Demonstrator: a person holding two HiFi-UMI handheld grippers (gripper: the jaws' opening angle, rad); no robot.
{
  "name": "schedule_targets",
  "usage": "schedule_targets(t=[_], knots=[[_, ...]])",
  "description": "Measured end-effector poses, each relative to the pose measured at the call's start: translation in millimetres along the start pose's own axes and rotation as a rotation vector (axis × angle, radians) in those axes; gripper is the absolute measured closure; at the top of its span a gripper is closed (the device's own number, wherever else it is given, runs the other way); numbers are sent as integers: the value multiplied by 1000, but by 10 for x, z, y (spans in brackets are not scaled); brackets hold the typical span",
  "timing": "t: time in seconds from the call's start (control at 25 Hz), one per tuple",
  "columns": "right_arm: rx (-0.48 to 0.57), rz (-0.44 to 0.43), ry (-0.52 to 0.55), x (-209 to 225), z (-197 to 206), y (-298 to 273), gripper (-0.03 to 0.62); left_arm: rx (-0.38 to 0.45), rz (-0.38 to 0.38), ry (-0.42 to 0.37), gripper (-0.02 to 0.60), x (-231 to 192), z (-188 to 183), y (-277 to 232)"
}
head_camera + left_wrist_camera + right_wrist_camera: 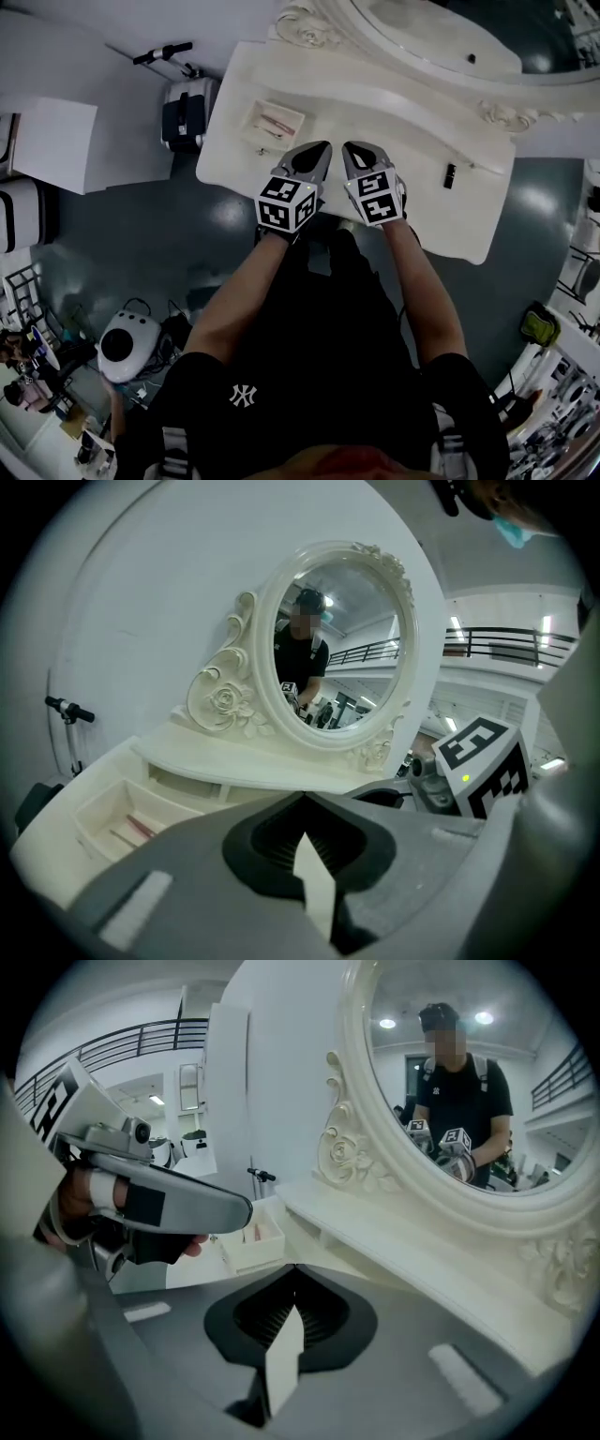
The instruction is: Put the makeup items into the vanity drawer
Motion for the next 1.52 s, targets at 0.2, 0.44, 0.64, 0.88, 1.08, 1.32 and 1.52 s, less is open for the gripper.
schedule_targets(t=[0.2,0.44,0.64,0.88,1.08,1.32,1.52], knots=[[13,51,-63,166,221,297,569,-16,56,-33,581,318,11,-153],[18,132,-130,482,548,686,569,-49,134,-65,581,770,84,-441],[13,194,-194,728,846,942,569,-84,198,-88,581,1104,198,-696],[16,255,-254,1040,1169,1175,569,-124,250,-111,581,1449,327,-1029],[11,320,-297,1244,1432,1315,568,-153,282,-118,581,1645,454,-1261],[-18,368,-336,1528,1616,1389,549,-194,308,-126,581,1802,522,-1568],[-55,409,-390,1727,1855,1397,504,-224,319,-134,581,1907,625,-1752]])
Point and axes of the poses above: the fingertips, and each gripper's own axes: y backward along the fingers, x to its right, z out of its underside, the point moved 8 cm from there along y, backward along the fingers, and after that the axes turned 2 degrees about x, right-handed, at the moved point
